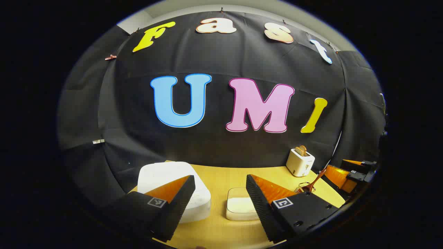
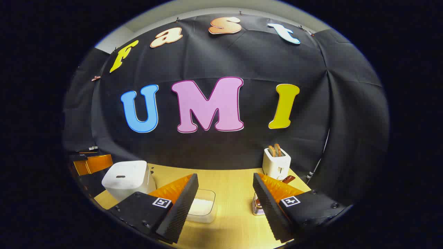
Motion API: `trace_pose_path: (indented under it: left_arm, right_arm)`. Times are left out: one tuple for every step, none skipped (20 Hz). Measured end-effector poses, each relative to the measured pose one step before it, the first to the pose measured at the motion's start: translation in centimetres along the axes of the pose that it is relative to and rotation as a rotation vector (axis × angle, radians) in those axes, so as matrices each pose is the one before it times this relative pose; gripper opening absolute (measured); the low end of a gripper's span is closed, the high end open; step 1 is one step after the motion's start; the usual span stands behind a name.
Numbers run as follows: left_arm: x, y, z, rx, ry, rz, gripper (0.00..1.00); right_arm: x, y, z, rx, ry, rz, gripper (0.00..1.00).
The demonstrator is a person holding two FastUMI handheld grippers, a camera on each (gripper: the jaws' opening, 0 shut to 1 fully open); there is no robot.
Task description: Close the left gripper, press the button to open the rice cooker; take a wooden spoon from the chopstick holder with the right hand, scoop a spoonful of rice and pour it into the rice cooker, then put the wooden spoon back into the chopstick holder.
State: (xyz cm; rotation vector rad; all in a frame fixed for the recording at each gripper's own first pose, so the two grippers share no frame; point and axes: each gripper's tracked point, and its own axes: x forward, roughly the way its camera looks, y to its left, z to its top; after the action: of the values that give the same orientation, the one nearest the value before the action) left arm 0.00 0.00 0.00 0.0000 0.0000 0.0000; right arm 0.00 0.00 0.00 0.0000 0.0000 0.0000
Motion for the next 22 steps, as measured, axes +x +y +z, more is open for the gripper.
trace_pose_path:
  left_arm:
    - [0.282,0.308,-0.231,-0.00597,0.00814,-0.00681,0.96]
    - [0.206,0.313,-0.024,-0.00859,0.00435,-0.00769,0.95]
    - [0.158,0.257,-0.106,-0.00958,0.00251,-0.01092,0.96]
    - [0.207,0.265,-0.096,-0.00665,0.00506,-0.00977,0.95]
    - [0.326,0.34,-0.204,-0.00229,0.00619,-0.00105,0.95]
    - [0.235,0.345,0.044,-0.00065,0.00335,0.00224,0.95]
    - [0.192,0.276,-0.052,-0.00144,-0.00057,0.001,0.95]
    - [0.03,0.194,0.15,-0.00175,-0.00163,-0.00078,0.96]
    - [0.103,0.146,-0.039,-0.00065,-0.00031,-0.00126,0.96]
    - [0.043,0.071,0.016,-0.00068,0.00006,-0.00555,0.96]
    - [0.037,-0.012,-0.001,0.00007,0.00018,-0.00583,0.95]
    - [-0.002,0.008,0.075,0.00142,0.00122,-0.0057,0.96]
    - [-0.02,0.03,-0.043,0.00446,-0.00026,-0.00613,0.96]
    - [0.014,0.036,0.139,0.00601,-0.0004,-0.00592,0.95]
    - [0.029,0.152,-0.088,0.00478,-0.0009,-0.00332,0.95]
    - [-0.002,0.195,0.131,0.00392,-0.00154,-0.00033,0.95]
    - [0.019,0.369,0.098,0.00429,-0.00642,0.01239,0.95]
    - [0.1,0.519,0.344,0.00492,-0.00739,0.01684,0.95]
    - [0.198,0.23,0.12,0.00176,-0.00574,0.00491,0.95]
    - [0.179,0.001,0.29,-0.0023,-0.00413,-0.00207,0.95]
    - [0.097,0.172,0.145,-0.00468,-0.00652,-0.00122,0.94]
    - [0.127,0.168,0.281,-0.00632,-0.00498,-0.00601,0.94]
  right_arm:
    - [0.371,0.305,-0.021,0.00684,0.00307,-0.00765,0.98]
    - [0.26,0.27,0.229,0.01181,-0.00319,-0.00833,0.98]
    - [0.189,0.354,0.249,0.0121,-0.00487,-0.00575,0.98]
    - [0.066,0.306,0.103,0.00862,-0.00553,-0.00433,0.98]
    - [-0.027,0.313,0.17,0.00167,-0.00497,-0.00097,0.98]
    - [0.029,0.214,-0.005,-0.00462,-0.00155,-0.00269,0.98]
    - [-0.065,0.069,-0.189,-0.00576,0.00227,-0.00131,0.98]
    - [0.025,0.07,-0.137,-0.00223,0.00406,-0.00135,0.98]
    - [0.055,-0.002,-0.117,0.00017,0.00354,-0.00341,0.98]
    - [-0.036,0.142,0.054,0.00255,0.00047,-0.00471,0.98]
    - [0.051,0.119,-0.008,0.00282,0.00095,-0.00292,0.98]
    - [0.068,0.185,-0.001,0.00214,-0.00017,-0.00189,0.98]
    - [-0.001,0.104,-0.057,0.00176,-0.00073,-0.00088,0.98]
    - [0.04,0.154,0.015,0.00204,-0.00041,0.00129,0.98]
    - [0.016,0.089,-0.014,0.00071,0.00078,0.00114,0.98]
    - [0.041,0.099,-0.109,0.00022,0.0036,0.0007,0.98]
    - [-0.028,0.029,-0.041,0.00072,0.00361,-0.00009,0.98]
    - [-0.134,-0.052,-0.099,0.00025,0.00174,-0.00007,0.98]
    - [0.019,0.058,-0.047,-0.00213,0.00368,-0.00209,0.98]
    - [0.035,-0.092,-0.195,-0.00466,0.01029,-0.00379,0.98]
    - [-0.056,-0.018,-0.013,-0.00307,0.00304,-0.0017,0.98]
    - [-0.069,0.036,0.24,-0.00069,-0.00376,-0.00202,0.98]
